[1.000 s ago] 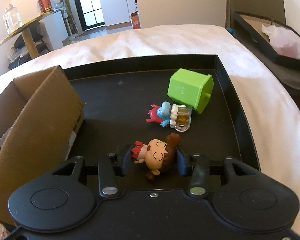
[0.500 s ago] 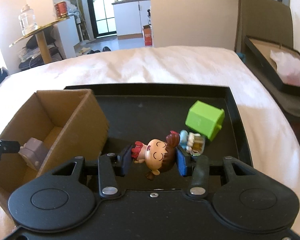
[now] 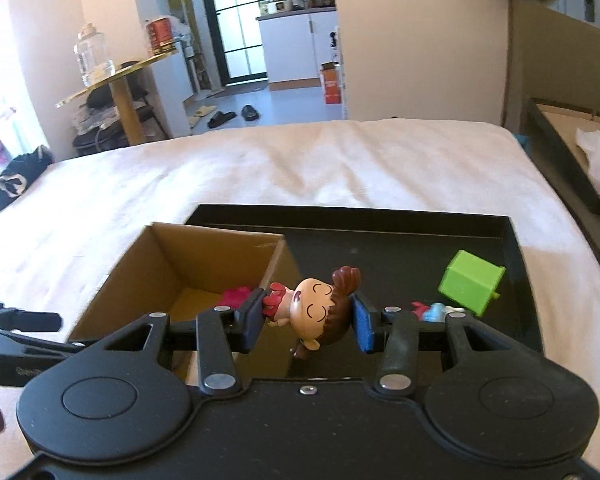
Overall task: Organize rigid objects
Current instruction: 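Carry the doll into the box with the right gripper while the left clamps the wall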
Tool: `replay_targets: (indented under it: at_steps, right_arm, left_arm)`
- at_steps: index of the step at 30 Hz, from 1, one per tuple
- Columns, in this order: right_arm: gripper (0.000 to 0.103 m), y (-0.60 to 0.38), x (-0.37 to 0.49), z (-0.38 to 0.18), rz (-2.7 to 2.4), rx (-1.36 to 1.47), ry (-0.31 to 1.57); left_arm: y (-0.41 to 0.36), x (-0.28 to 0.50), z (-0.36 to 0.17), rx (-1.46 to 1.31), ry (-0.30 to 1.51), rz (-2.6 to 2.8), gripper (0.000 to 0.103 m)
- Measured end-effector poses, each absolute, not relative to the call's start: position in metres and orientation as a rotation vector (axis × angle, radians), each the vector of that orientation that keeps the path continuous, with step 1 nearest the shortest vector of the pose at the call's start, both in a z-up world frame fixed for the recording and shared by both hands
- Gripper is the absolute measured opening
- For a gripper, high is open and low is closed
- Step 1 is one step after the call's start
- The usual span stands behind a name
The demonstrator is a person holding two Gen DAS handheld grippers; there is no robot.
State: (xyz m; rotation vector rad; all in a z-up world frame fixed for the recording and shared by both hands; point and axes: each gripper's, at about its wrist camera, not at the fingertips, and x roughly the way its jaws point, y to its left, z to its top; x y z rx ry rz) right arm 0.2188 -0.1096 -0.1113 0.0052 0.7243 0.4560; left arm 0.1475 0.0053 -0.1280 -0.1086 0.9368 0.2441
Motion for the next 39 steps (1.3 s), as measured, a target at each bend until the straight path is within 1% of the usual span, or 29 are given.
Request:
replay_targets:
  at_steps: [6,8,10,11,13,16,23,28,39]
  right_arm:
    - [0.045,-0.089,0.215,-0.106,0.483,-0.031,0.721]
    - [0.045,-0.083,0.213,-0.104,0.487,-0.047,0.717]
    - [0.045,-0.078,0.211,-0.103,0.492,-0.059,0.715]
    - [0.044,-0.076,0.211,-0.103,0.495,-0.065,0.716]
    - [0.043,-0.071,0.208,-0.103,0.508,-0.073,0.721]
    - [0.042,-0.062,0.205,-0.105,0.525,-0.09,0.726]
    - [0.042,-0.047,0.197,-0.11,0.563,-0.116,0.734]
    - [0.042,-0.036,0.198,-0.12,0.565,-0.15,0.752]
    - [0.043,-0.013,0.208,-0.118,0.6,-0.169,0.721]
  left_arm:
    - [0.011,0.142,-0.13,-0.13,0.923,0.217,0.077]
    - [0.013,0.14,-0.13,-0.14,0.914,0.205,0.072]
    - [0.014,0.138,-0.129,-0.151,0.91,0.188,0.062]
    - [0.015,0.137,-0.13,-0.154,0.912,0.184,0.059]
    - [0.017,0.136,-0.131,-0.159,0.912,0.182,0.049]
    - [0.019,0.134,-0.132,-0.164,0.912,0.182,0.039]
    - [0.022,0.128,-0.135,-0.193,0.925,0.16,0.024]
    - [0.027,0.126,-0.137,-0.226,0.92,0.147,0.01]
    - [0.031,0.125,-0.138,-0.255,0.916,0.134,0.011]
